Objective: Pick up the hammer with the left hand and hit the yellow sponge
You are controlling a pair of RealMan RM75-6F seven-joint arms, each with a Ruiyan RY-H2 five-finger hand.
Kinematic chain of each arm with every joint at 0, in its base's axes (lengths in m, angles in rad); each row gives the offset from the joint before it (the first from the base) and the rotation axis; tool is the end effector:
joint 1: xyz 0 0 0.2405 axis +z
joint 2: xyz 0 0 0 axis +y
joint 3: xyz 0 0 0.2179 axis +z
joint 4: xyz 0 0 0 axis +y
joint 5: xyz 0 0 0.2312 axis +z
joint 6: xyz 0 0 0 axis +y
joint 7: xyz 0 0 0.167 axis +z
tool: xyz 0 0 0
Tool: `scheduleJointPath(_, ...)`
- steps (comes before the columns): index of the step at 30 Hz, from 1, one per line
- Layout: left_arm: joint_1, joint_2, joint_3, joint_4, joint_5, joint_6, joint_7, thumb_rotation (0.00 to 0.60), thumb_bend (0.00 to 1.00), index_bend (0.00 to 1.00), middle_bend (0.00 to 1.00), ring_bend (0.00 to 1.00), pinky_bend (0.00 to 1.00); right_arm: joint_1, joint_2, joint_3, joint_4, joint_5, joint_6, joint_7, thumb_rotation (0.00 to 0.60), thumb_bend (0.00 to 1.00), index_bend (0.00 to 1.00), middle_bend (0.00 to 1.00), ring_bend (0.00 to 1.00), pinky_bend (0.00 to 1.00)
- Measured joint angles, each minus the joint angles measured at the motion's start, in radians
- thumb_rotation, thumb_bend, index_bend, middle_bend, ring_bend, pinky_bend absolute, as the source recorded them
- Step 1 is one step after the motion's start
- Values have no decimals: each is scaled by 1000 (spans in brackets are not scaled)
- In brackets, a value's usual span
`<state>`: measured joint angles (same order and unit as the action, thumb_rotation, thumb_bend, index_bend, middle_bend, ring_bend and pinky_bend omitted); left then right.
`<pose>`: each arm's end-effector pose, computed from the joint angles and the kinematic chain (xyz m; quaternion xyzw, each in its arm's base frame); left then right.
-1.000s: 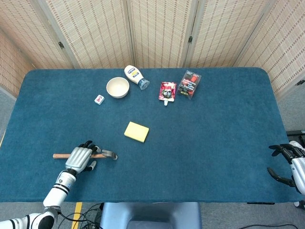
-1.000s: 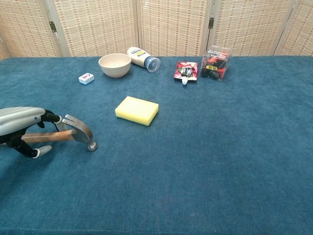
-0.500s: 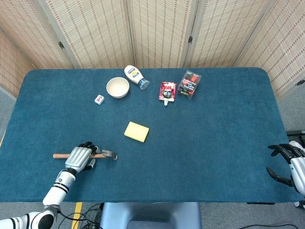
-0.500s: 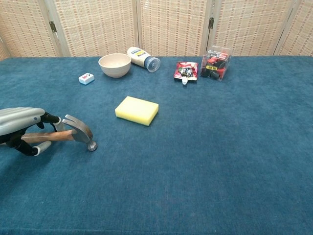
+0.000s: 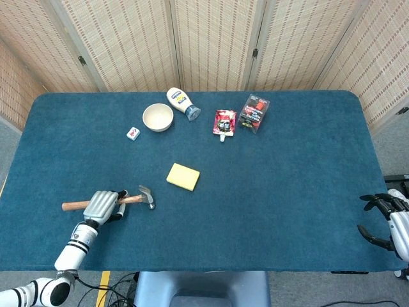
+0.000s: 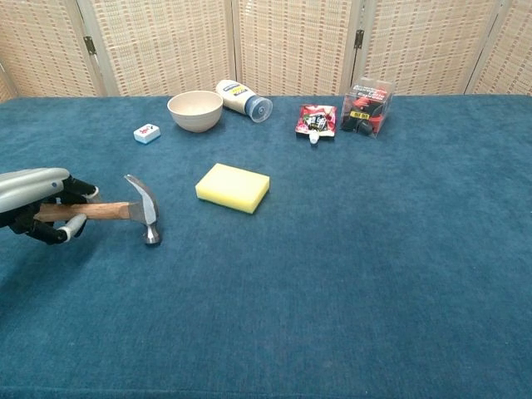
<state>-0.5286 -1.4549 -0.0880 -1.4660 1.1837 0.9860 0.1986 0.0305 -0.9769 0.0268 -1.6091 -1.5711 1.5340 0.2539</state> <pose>-0.2123 0.3049 -0.0259 -0.7059 -0.4493 -0.3179 0.4458 -0.2978 -0.1823 0.1645 0.5776 -0.4135 0.4247 0.5613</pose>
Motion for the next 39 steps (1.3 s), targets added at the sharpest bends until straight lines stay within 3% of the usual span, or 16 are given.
scheduleJointPath(7,2,-10,3,84,127,33,-181,600,727,730,795,641,867,0,2,0,-4,0,-2,-3,600,163,312,462,243,268)
scheduleJointPath(18,-31,-23,-27,162,347,185,-494,600,728,745,817,659,885,7,-1,0,-4,-2,-15,-4,600,164,312,464,243,268)
scheduleJointPath(30,-175,-146,-67,374,393,139,-513,600,728,745,815,658,884,-1,3,-1,-5,14,-17,-3,600,164,312,465,243,268)
scheduleJointPath(39,-239,-285,-60,634,389,102,-517,600,728,747,816,657,882,-1,6,0,-14,25,-25,-16,600,163,312,464,243,269)
